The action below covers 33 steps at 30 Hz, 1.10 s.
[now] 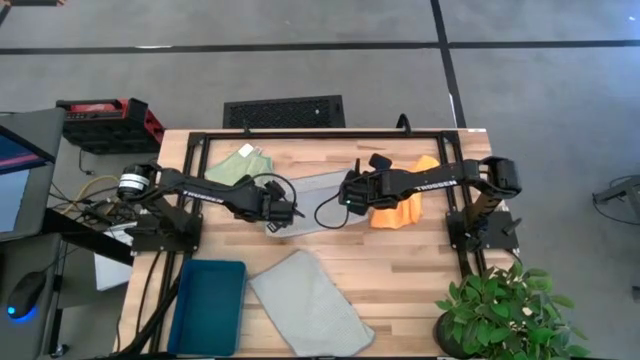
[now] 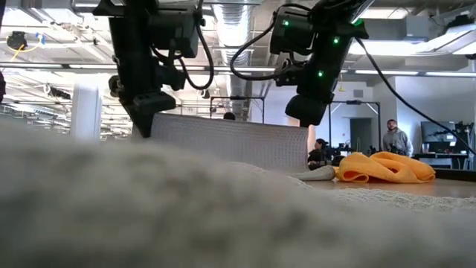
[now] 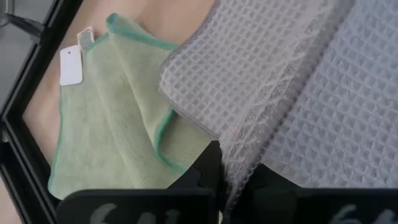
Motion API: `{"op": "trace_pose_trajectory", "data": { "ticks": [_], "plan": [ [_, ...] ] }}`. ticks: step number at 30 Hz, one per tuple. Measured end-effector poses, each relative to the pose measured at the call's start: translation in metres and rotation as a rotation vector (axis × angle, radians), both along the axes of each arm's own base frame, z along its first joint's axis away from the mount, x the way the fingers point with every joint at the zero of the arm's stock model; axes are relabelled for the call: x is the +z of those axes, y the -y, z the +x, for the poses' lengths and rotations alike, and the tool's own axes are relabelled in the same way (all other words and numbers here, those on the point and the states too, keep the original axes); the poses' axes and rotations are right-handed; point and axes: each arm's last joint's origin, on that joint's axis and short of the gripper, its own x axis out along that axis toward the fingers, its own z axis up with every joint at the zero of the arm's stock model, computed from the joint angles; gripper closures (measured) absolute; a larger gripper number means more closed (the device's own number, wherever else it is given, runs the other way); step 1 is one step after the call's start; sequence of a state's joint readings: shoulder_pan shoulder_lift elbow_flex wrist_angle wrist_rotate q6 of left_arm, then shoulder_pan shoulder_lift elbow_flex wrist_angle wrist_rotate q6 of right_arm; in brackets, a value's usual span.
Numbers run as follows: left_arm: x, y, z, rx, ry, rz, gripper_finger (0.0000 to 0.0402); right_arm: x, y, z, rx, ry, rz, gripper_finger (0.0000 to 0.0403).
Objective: Fold microfiber towels
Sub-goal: Fold the top gray microfiber towel
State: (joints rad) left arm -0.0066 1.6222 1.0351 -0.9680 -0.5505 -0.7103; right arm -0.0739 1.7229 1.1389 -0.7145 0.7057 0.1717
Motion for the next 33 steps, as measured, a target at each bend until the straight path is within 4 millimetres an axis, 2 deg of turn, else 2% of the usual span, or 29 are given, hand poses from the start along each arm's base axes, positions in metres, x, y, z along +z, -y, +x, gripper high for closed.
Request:
{"op": "trace_pose_trajectory", "data": {
  "ticks": [5,9,23,28,33],
  "plan": [
    [0.000,-0.005,0.003,-0.014,0.014,0.002,0.0401,0.000,0.000,0.002,0.042,-0.006,0.013,0.0370],
    [0.000,-0.009,0.003,-0.001,0.022,0.001,0.0385,0.000,0.000,0.002,0.043,-0.003,0.013,0.0336],
    [0.001,-0.024,0.002,-0.014,-0.020,0.034,0.0262,0.001,0.000,0.004,0.043,0.016,0.014,0.0193],
    [0.001,-0.029,0.001,-0.062,-0.065,0.053,0.0239,0.001,0.000,0.004,0.043,0.016,0.014,0.0175],
    [0.003,-0.041,-0.001,-0.071,-0.124,0.168,0.0237,0.001,0.002,0.004,0.037,0.016,0.015,0.0177]
  ]
}}
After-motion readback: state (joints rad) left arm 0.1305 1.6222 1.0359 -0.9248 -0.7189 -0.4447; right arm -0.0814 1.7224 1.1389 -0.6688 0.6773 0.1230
